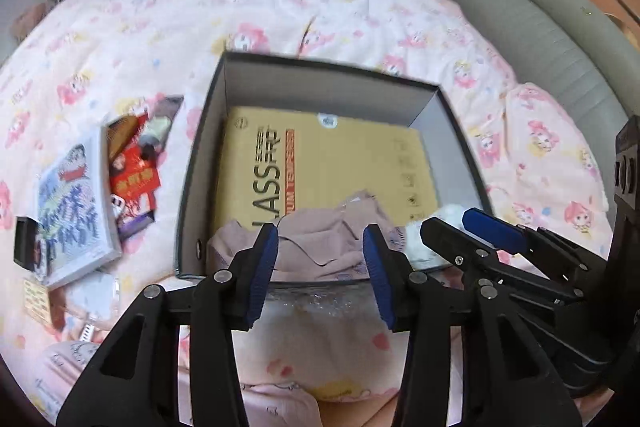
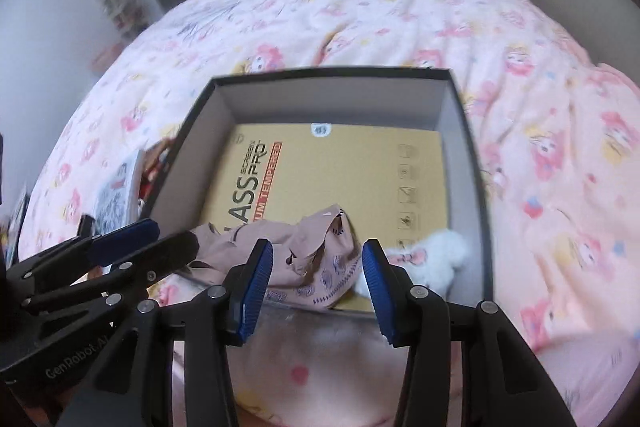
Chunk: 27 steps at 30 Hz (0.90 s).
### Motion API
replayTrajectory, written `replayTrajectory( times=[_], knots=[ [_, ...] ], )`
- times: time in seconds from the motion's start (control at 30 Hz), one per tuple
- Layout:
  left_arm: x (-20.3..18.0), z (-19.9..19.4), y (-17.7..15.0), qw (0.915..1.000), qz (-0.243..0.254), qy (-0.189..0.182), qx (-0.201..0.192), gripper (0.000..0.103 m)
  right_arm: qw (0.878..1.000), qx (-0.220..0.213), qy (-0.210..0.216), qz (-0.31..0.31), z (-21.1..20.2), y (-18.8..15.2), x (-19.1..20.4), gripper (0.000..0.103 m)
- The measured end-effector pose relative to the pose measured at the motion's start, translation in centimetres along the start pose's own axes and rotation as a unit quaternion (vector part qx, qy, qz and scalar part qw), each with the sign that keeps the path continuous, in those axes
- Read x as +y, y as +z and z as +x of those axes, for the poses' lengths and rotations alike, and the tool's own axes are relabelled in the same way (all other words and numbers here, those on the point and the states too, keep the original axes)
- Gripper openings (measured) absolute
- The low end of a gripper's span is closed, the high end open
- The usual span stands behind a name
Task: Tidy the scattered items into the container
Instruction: 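Move the left gripper back toward the Shin-chan bead art card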
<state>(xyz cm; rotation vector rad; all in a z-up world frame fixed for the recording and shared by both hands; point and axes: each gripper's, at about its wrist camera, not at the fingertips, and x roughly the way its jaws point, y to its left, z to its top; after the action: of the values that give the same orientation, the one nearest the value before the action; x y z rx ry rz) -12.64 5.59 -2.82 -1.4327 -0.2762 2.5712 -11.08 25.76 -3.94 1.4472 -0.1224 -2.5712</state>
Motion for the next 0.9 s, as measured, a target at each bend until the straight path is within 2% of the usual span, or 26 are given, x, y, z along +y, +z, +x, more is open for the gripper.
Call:
replayTrajectory(
  times=[0.17,0.27,0.37,0.53,0.73,0.9],
  knots=[
    [-0.1,-2.8,-1.4,0.9992,0.002,-0.024,-0.031,0.045,0.999,-0.03,-0.007,-0.02,-2.1,-0.4,2.7,0.043],
    [0.5,-5.2,-2.1,0.9989,0.011,-0.012,-0.043,0.044,0.998,-0.051,-0.012,-0.032,-3.7,-1.3,4.2,0.043],
    [1.9,-7.0,-3.0,0.9985,0.011,0.007,-0.054,0.043,0.998,-0.052,-0.001,-0.044,-3.5,-1.9,6.3,0.043],
    [6.3,-8.4,-5.0,0.9976,-0.039,0.008,-0.056,0.043,0.996,-0.042,0.029,-0.075,-2.8,-2.7,10.4,0.043],
    [12.2,-8.8,-7.3,0.9942,-0.098,0.011,-0.044,0.038,0.992,-0.023,0.036,-0.118,-0.3,-4.0,16.4,0.04],
    [16.6,-9.3,-8.6,0.9892,-0.135,0.025,-0.052,0.038,0.988,0.006,0.076,-0.137,2.0,-4.2,20.5,0.04]
  ],
)
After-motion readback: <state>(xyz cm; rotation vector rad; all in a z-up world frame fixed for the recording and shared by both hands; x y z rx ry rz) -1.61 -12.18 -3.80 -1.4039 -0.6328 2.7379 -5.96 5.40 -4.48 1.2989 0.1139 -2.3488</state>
